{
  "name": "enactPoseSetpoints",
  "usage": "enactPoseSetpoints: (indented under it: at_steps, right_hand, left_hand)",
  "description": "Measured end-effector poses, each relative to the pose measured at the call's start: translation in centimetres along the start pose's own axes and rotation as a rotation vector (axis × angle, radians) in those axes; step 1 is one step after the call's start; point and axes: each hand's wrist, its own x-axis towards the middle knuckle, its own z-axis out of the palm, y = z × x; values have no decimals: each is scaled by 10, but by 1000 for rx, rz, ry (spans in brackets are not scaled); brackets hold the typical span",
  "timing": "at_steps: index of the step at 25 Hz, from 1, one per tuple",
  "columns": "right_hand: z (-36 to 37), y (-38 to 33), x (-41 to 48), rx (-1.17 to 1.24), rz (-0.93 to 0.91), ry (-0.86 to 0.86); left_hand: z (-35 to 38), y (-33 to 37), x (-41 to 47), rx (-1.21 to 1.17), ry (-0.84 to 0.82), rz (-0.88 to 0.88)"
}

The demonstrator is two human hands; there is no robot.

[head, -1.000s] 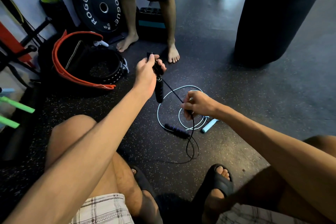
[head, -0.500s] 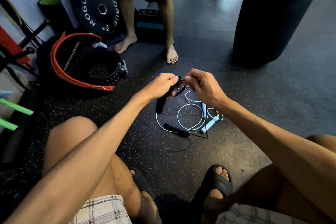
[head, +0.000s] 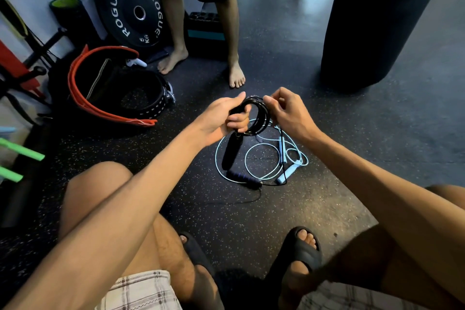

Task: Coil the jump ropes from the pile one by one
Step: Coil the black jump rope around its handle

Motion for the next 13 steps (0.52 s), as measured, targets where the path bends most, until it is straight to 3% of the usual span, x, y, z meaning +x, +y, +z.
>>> enactPoseSetpoints:
  at_steps: [3, 7, 10, 13]
  right_hand:
    - [6, 7, -5, 201, 184, -138]
    - [15, 20, -17, 134, 372, -410]
    - [22, 30, -24, -37, 393, -639]
    - [27, 30, -30, -81, 391, -725]
  left_hand:
    - [-3, 3, 3, -272, 82, 55]
    - [-7, 8, 6, -456, 255, 197]
    - [-13, 6, 11, -422, 408, 310]
    - [-19, -3, 16, -84, 606, 400]
